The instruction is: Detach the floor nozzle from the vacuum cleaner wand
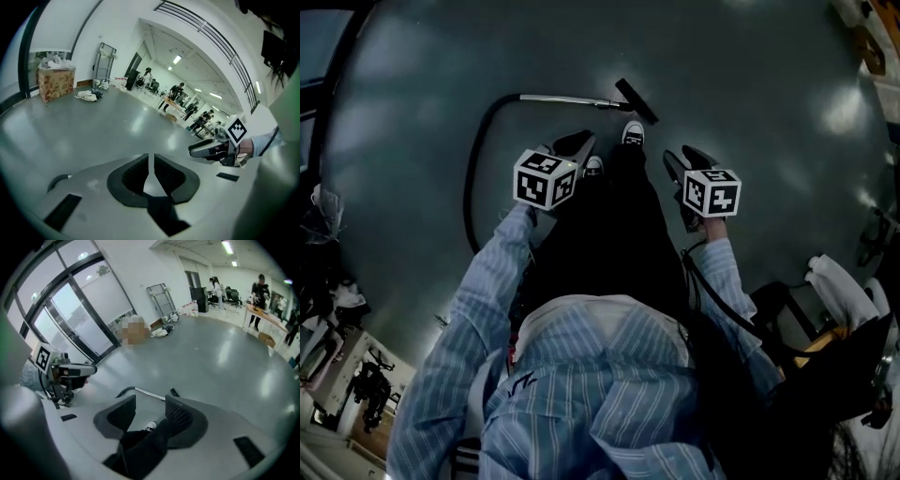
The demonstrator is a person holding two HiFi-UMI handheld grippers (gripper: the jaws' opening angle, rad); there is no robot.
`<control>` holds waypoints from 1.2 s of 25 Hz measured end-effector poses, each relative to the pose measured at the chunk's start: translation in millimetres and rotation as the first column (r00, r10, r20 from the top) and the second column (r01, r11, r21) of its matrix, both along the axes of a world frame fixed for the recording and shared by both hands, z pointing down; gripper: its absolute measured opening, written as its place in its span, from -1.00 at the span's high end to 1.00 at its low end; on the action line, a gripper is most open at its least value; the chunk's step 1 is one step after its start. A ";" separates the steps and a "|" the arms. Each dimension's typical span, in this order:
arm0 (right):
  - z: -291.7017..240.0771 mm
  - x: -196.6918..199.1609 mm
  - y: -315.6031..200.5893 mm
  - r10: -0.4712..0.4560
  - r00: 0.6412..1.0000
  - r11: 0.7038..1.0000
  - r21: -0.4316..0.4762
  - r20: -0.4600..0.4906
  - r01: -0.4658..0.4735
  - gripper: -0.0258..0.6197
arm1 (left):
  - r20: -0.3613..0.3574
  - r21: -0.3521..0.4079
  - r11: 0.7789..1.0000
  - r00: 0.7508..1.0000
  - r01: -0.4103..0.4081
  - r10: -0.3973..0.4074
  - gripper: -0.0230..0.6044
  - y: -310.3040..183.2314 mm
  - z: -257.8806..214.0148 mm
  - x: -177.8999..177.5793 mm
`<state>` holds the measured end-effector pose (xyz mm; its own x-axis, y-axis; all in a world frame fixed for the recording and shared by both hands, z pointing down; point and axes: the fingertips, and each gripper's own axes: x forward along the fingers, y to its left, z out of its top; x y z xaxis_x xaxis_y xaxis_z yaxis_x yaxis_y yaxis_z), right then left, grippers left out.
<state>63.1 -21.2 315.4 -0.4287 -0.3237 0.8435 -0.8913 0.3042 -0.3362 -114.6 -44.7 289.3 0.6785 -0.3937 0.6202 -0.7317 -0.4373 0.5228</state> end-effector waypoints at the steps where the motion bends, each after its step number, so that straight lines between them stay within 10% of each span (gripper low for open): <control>1: 17.6 -1.8 -7.0 -0.035 0.999 0.999 -0.014 -0.021 0.034 0.36 | 0.017 -0.007 1.000 0.999 -0.027 0.027 0.86 -5.4 14.7 0.7; 4: 77.7 0.2 -33.0 -0.087 0.995 0.994 -0.066 -0.039 0.085 0.34 | 0.050 -0.039 0.993 0.992 -0.113 0.115 0.47 -27.9 70.0 12.4; 11: 203.4 20.0 -91.2 -0.049 0.999 0.991 -0.122 0.014 0.050 0.19 | 0.203 -0.074 0.964 0.943 -0.254 0.264 0.43 -80.1 215.2 48.6; 30: 554.2 54.5 -105.8 -0.349 0.915 0.919 -0.266 -0.203 0.292 0.11 | 0.401 -0.214 0.779 0.675 -0.589 0.620 0.42 -85.6 579.4 75.4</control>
<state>117.6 -127.0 869.5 -0.2513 0.0073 0.9679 -0.8203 0.5292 -0.2170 -39.2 -130.3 868.6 0.4135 0.0566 0.9087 -0.4688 -0.8424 0.2658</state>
